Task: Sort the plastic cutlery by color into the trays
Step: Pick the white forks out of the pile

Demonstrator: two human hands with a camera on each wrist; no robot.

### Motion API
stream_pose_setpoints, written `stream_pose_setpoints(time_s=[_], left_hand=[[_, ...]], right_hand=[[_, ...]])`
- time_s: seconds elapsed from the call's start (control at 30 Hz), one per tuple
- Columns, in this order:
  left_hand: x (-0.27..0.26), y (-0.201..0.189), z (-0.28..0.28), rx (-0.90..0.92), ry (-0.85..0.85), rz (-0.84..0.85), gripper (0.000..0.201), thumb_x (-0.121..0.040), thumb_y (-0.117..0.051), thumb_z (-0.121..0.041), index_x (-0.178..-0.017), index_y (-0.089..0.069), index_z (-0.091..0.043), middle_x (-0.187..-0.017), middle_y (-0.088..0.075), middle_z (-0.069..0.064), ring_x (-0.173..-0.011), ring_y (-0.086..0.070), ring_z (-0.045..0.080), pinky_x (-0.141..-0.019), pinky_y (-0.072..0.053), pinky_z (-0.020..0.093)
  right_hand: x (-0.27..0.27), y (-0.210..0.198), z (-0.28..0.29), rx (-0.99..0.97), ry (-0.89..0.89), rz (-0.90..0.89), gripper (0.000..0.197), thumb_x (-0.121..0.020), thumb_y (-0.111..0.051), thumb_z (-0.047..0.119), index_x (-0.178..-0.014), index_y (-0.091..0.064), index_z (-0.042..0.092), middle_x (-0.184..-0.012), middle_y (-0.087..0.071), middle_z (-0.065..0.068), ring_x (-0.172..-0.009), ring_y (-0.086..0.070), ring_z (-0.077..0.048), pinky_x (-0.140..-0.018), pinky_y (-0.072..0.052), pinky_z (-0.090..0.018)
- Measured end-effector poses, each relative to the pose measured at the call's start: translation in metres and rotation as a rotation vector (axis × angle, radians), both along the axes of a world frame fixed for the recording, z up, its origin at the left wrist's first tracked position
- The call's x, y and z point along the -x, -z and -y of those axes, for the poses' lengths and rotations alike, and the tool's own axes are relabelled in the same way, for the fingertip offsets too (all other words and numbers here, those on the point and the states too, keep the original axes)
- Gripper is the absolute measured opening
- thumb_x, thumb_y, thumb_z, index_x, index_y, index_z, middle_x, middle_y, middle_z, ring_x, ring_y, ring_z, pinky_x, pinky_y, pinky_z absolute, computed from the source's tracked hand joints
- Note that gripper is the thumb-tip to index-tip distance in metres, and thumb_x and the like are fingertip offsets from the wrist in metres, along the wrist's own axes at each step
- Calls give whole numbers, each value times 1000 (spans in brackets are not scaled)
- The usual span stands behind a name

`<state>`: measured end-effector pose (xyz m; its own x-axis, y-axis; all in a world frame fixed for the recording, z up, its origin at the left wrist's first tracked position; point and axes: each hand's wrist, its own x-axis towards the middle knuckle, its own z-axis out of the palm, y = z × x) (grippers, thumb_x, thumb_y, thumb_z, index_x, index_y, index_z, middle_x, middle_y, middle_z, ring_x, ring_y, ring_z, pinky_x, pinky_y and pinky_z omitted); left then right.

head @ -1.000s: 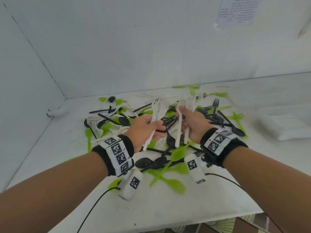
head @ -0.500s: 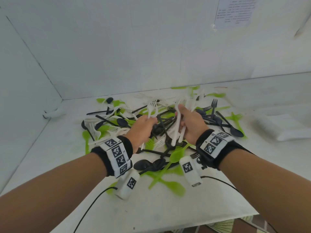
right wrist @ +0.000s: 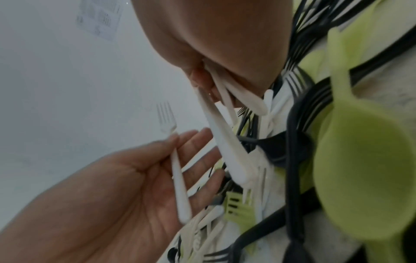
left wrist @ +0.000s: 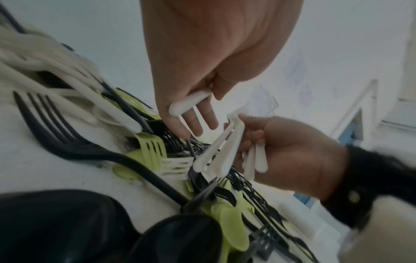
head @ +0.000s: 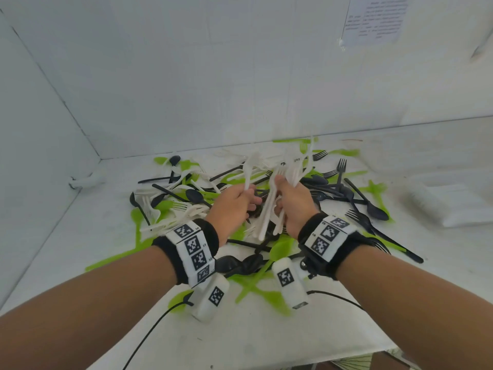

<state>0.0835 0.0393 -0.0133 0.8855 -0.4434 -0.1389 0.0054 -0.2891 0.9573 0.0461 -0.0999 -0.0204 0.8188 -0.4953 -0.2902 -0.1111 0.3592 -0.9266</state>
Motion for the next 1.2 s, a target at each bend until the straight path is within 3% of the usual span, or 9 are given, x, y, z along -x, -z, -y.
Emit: stream_pose_setpoints(time_s=[0.17, 0.27, 0.4, 0.53, 0.63, 0.73, 0.83, 0.97, 1.2], left_hand=[[-5, -5, -2, 3, 134, -135, 30, -109, -43, -25, -129, -64, -19, -117, -74, 9, -108, -69, 25, -104, -51, 42], [-2, -8, -2, -23, 270, -128, 30, -109, -44, -23, -124, -69, -14, -120, -73, 11, -101, -68, 24, -106, -48, 48], [-3, -13, -5, -70, 362, -128, 30, -108, -47, -25, -126, -67, -12, -125, -71, 11, -114, -66, 30, -110, -46, 45], [-3, -22, -9, -139, 421, -122, 26, -109, -46, -22, -118, -69, -16, -115, -75, 0, -104, -66, 9, -99, -49, 26], [-3, -27, -8, -195, 422, -118, 25, -108, -46, -23, -117, -70, -25, -99, -70, -24, -88, -63, -12, -79, -44, 5], [-10, -26, -9, -95, 271, -172, 29, -98, -51, -36, -115, -69, -20, -99, -67, -9, -96, -56, 12, -90, -45, 26], [-14, -26, -7, 105, 220, -273, 41, -92, -53, -38, -121, -65, -12, -108, -66, 6, -101, -60, 22, -103, -46, 42], [-10, -24, 3, 178, 277, -303, 50, -90, -48, -11, -140, -51, -7, -111, -60, 16, -92, -58, 26, -84, -54, 38], [-7, -19, 5, 222, 238, -211, 40, -96, -43, 2, -132, -57, -9, -104, -63, 18, -84, -57, 29, -78, -52, 41]], right_hand=[[0, -2, 5, -76, -44, 72, 22, -101, -63, 29, -89, -66, 11, -63, -55, -4, -43, -46, -13, -45, -42, -29], [0, -4, -2, -89, -59, 116, 21, -101, -63, 26, -102, -71, 7, -82, -71, -17, -67, -68, -30, -70, -62, -48], [2, -5, -7, -120, -48, 55, 29, -97, -69, 30, -105, -72, 3, -96, -64, -29, -86, -62, -45, -91, -50, -72], [3, -4, -7, -141, -118, 54, 34, -99, -66, 31, -114, -71, 2, -114, -70, -29, -105, -68, -47, -91, -56, -62], [3, -4, -6, -159, -169, 77, 31, -98, -67, 30, -112, -72, 3, -104, -75, -20, -93, -74, -36, -89, -60, -51], [4, -5, -8, -166, -184, 107, 32, -98, -67, 29, -112, -72, 2, -101, -75, -20, -88, -73, -32, -85, -60, -45], [4, -5, -14, -205, -205, 138, 36, -98, -67, 29, -121, -70, 2, -113, -73, -22, -101, -72, -39, -93, -57, -53], [0, -4, -22, -93, -232, 151, 34, -98, -66, 33, -115, -71, 4, -103, -75, -19, -98, -73, -36, -88, -59, -51], [3, -8, -20, -27, -341, 164, 23, -103, -59, 29, -104, -70, 9, -72, -71, -4, -63, -67, -16, -54, -53, -27]])
